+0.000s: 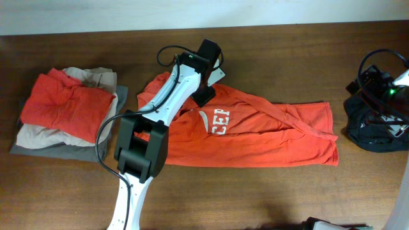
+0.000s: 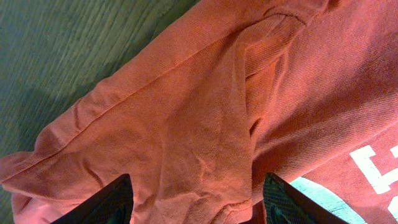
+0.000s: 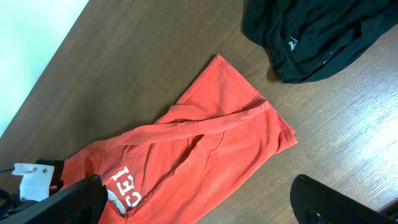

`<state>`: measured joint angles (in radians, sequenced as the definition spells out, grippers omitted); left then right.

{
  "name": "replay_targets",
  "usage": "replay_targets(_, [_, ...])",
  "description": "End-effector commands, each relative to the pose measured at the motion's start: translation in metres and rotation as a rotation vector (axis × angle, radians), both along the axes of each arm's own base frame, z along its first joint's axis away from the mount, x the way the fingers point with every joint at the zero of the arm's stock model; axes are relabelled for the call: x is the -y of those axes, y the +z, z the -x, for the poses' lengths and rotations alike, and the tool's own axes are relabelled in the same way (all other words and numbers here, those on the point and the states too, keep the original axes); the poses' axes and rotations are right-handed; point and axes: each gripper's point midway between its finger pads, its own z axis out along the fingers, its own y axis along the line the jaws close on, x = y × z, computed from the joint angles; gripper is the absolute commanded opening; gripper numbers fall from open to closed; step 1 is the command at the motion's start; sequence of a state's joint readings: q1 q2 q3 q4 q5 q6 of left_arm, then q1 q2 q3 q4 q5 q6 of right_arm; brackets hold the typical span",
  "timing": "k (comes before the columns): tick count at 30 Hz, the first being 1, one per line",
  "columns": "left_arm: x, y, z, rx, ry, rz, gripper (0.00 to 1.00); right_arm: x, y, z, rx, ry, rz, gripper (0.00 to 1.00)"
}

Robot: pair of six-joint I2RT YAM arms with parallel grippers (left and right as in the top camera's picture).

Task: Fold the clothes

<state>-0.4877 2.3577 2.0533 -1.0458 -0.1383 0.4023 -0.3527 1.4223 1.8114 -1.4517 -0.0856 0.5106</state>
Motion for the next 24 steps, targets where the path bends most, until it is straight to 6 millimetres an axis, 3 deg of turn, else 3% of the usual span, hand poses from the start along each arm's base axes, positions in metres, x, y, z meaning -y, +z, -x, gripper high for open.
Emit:
replay_targets(1, [0.001,-0.007,0.0,-0.016,-0.019,0.007,0.66,0.002,0.001,0.001,-0.003,0.002,0.021,0.99])
replay_targets(5, [0.0,-0.023,0.002,-0.044,-0.018,-0.009,0.6,0.002,0.001,0.001,-0.003,0.002,0.021,0.99])
replay_targets(15, [-0.013,-0.025,-0.002,-0.025,-0.001,-0.072,0.09,0.002,0.001,0.001,-0.003,0.002,0.021,0.99])
replay_targets(17, [-0.02,-0.019,-0.004,-0.008,0.008,-0.111,0.0,0.002,0.001,0.001,-0.003,0.002,0.021,0.99])
replay_targets(24, [-0.028,0.046,-0.007,0.064,0.022,-0.131,0.0,0.003,0.001,0.001,-0.005,0.0,0.025,0.99])
